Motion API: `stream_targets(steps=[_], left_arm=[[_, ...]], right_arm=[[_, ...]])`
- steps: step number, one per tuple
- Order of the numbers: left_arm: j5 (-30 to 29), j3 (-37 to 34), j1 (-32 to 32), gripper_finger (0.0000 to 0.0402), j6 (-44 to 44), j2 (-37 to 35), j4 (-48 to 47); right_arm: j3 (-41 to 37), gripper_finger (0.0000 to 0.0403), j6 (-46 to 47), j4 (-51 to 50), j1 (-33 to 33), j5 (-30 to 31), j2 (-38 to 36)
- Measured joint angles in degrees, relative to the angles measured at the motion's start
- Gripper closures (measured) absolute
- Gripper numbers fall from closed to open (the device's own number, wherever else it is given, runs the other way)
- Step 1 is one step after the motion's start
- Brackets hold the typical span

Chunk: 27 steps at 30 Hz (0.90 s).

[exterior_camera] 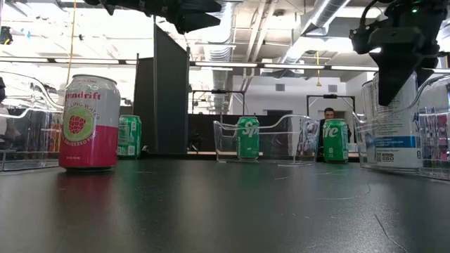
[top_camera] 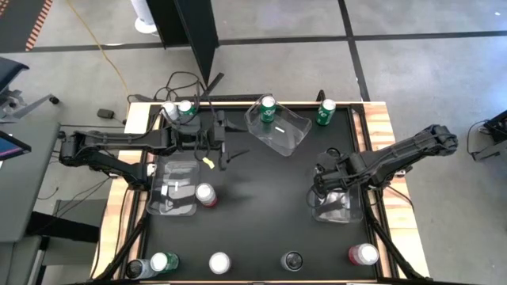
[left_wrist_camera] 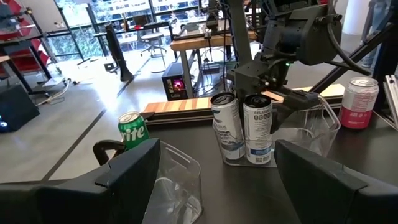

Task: Sort soda cans
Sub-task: Put the right white blue soda can into the right transparent bin

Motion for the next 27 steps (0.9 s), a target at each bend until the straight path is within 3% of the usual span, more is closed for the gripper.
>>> stream_targets(steps=[27], left_arm=[[0.18,0.0,0.0,0.0093,-0.09,0.0,0.09]], right_arm=[[10.46,0.001,9.29,-11.73,14.04,10.82,-0.13]])
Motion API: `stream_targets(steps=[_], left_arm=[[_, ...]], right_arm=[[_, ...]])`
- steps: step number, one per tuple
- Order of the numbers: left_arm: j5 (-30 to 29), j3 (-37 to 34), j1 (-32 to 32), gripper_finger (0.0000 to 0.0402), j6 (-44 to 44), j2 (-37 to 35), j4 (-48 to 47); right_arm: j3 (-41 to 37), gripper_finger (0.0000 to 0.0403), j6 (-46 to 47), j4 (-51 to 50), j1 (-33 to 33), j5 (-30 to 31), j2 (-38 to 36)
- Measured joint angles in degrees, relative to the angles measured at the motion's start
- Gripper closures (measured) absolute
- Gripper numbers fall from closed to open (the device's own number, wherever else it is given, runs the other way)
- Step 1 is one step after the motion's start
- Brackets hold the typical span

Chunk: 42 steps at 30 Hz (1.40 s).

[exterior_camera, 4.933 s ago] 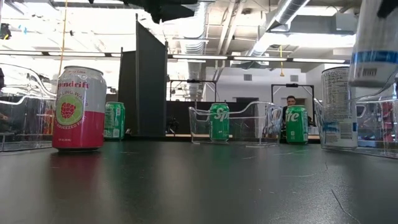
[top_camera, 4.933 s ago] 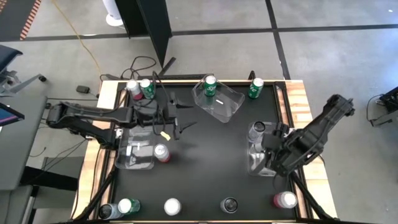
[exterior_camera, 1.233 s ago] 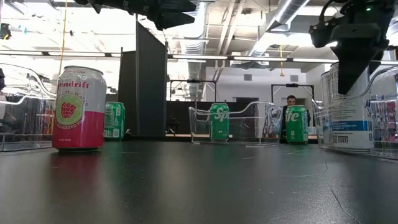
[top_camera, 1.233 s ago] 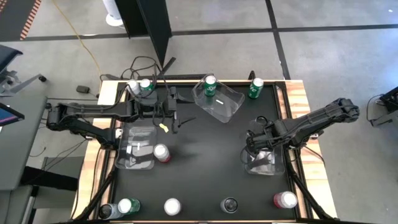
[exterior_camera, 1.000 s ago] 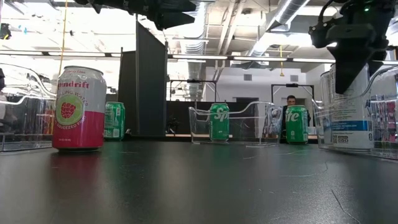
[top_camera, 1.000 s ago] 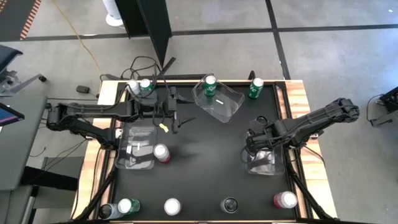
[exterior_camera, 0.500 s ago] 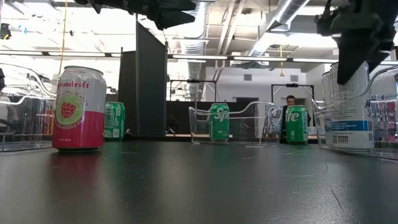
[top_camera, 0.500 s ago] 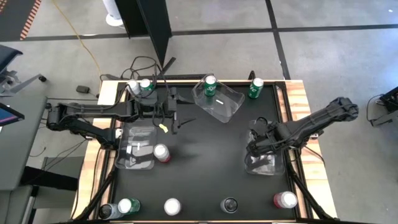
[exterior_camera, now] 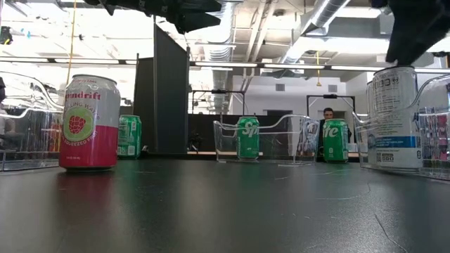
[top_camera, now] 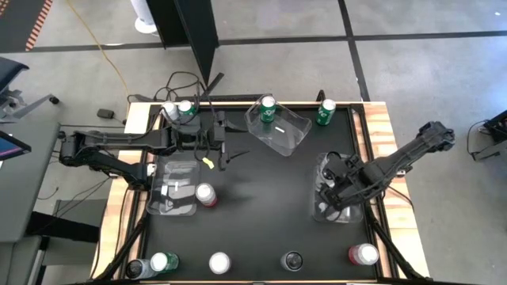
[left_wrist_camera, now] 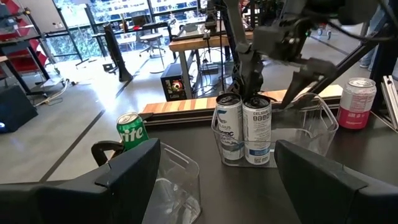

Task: Sort soda cans
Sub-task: Put the right white blue soda can into the right transparent bin

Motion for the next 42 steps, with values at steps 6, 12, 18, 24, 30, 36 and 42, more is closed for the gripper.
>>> stream_targets(steps=[6,12,18,24,30,36,42], left_arm=[[-0.02,0.0,-0.01,0.0093,-0.62,0.0,0.0],[-0.2,0.0,-0.35,0.0093,-1.66,0.0,-1.09],[-2.79,0.0,-2.46,0.0093,-3.69,0.04,-1.61],[-9.96,0.0,-8.21,0.0093,-5.33,0.04,-2.44],[-19.74,0.0,-15.85,0.0093,-7.05,0.04,-0.77],[-28.26,0.0,-23.12,0.0093,-8.35,0.42,2.06],[-36.11,0.0,-28.79,0.0093,-9.6,0.48,3.08]], right_arm=[[4.62,0.001,-4.03,-0.94,3.15,4.51,0.02],[8.94,0.001,-15.29,2.63,5.95,7.2,-0.02],[9.18,0.001,-34.77,21.3,8.36,1.91,0.37],[9.19,0.0009,-46.56,31.37,11.25,-4.79,4.35],[9.14,0.0009,-49.44,33.87,12.77,-11.06,11.28],[9.95,0.0009,-52.34,37.49,12.77,-18.03,15.32],[13.1,0.0009,-55.24,39.14,14.37,-20.26,16.04]])
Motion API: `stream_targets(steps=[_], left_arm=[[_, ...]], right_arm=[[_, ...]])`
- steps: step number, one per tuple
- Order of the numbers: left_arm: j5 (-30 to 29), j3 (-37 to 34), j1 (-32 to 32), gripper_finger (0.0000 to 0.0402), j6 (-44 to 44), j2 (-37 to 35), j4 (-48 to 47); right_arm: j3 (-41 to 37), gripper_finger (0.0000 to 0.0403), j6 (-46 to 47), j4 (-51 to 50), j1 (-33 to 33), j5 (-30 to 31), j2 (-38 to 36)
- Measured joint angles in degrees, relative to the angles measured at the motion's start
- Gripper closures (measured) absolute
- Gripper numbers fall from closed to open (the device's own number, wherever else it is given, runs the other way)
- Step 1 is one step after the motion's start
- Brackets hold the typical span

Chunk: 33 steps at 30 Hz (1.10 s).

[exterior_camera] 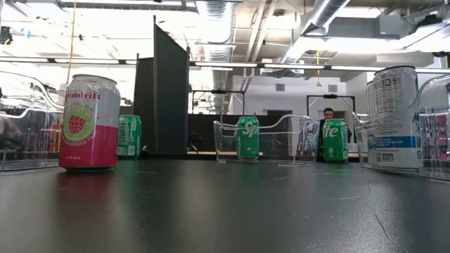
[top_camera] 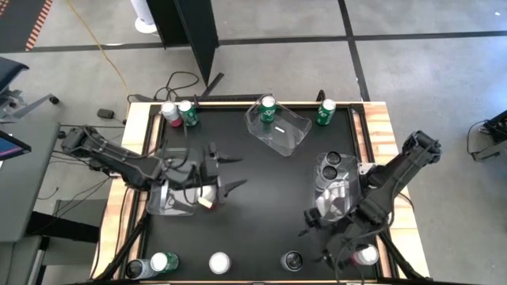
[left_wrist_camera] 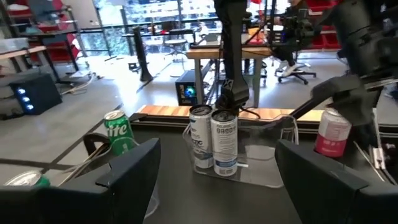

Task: Sort soda cans
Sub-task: Put the right white blue soda can into the right transparent bin

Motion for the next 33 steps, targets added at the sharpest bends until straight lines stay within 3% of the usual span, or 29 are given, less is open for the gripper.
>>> stream_targets(steps=[10,33], left_arm=[[-5.31,0.04,-3.85,0.0093,-0.8,1.84,2.01],[-5.84,0.0,-4.07,0.0093,0.54,1.82,2.0]], right_arm=[[0.09,0.0009,-4.11,5.06,0.31,-0.18,2.34],[4.61,0.0009,-6.18,4.13,-3.98,-6.4,15.05]])
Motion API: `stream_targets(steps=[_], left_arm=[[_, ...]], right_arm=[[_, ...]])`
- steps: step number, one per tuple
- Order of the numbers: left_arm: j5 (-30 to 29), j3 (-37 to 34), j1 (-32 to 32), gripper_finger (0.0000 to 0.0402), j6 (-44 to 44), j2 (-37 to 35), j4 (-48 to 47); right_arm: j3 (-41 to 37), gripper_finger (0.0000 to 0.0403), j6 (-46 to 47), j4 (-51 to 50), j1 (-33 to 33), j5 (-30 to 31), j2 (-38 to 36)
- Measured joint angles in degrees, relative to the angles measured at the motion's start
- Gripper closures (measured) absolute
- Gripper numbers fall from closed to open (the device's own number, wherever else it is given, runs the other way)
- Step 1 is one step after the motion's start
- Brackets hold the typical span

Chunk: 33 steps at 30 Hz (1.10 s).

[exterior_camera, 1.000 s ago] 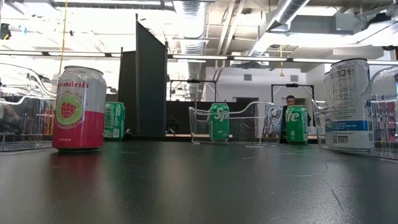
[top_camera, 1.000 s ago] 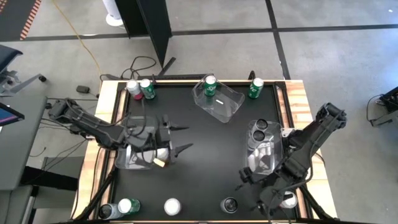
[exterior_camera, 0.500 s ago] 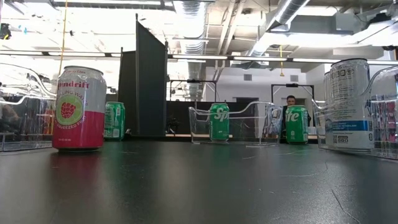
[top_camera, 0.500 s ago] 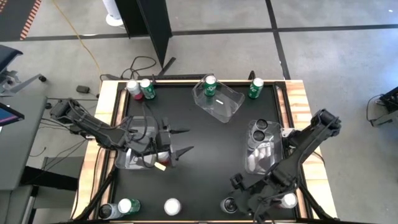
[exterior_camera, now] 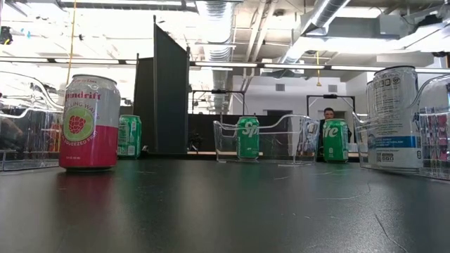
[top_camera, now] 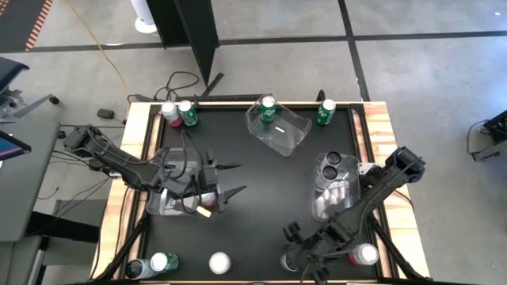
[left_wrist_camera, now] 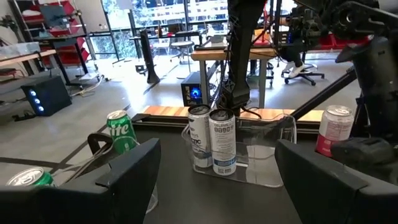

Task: Sort soda cans
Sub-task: Put the right white blue soda can into the right transparent bin

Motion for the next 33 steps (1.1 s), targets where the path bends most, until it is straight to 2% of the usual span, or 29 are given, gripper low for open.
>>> stream_targets(steps=[20,23,28,33], left_arm=[[1.7,0.0,2.42,0.0093,2.29,0.0,0.85],[1.7,0.0,2.48,0.0093,2.53,0.0,1.14],[1.71,0.0,2.48,0.0093,3.78,0.0,1.58],[1.7,0.0,2.48,0.0093,5.13,0.0,1.8]], right_arm=[[-0.13,0.006,1.19,3.03,-0.46,-3.02,3.72],[-0.15,0.0085,1.19,3.22,-0.46,-3.01,3.7],[-0.15,0.0151,0.66,3.36,-0.46,-2.89,3.55],[-0.15,0.0153,0.22,3.26,-0.65,-2.13,3.42]])
